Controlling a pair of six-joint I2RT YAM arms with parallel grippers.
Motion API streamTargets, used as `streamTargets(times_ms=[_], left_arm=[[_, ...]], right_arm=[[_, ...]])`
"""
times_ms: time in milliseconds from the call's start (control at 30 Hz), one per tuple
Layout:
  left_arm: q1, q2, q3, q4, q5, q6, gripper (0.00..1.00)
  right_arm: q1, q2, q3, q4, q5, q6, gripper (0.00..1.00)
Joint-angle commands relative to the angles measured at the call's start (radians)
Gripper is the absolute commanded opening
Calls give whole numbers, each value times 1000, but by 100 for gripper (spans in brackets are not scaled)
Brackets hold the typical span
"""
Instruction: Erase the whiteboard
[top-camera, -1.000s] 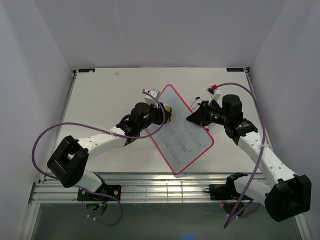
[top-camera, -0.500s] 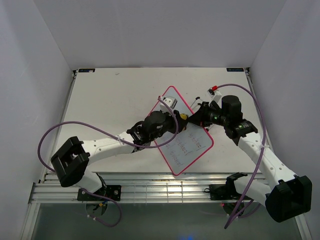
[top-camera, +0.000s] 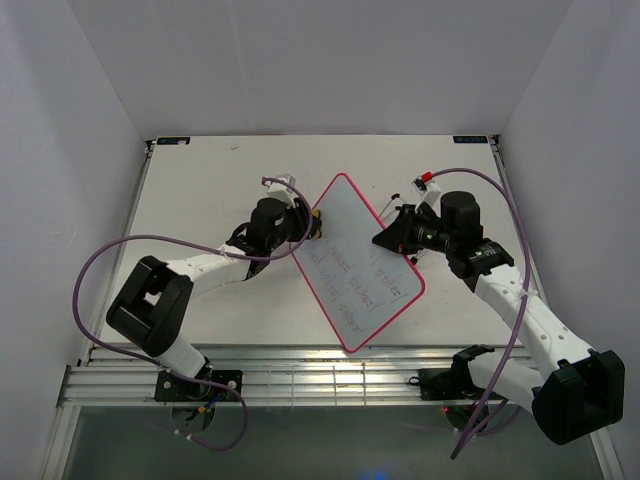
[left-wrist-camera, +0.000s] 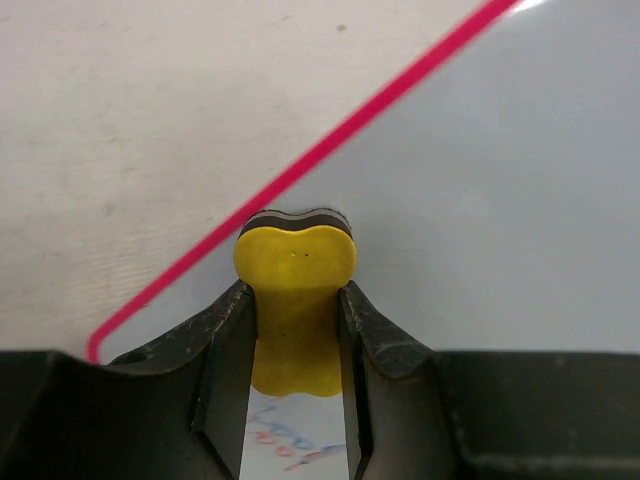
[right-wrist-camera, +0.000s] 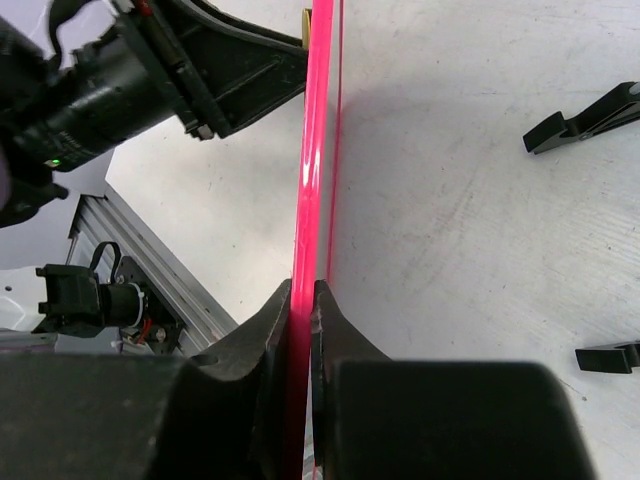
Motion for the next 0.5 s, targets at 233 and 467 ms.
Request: streamTargets(times_ms=[233,467], left_arm=[[58,1,-179,261,238,54,1],[-161,-118,-224,334,168,83,2]], right_arm=[[38,-53,65,227,-266,45,8],[39,-38,58,244,-272,62,8]])
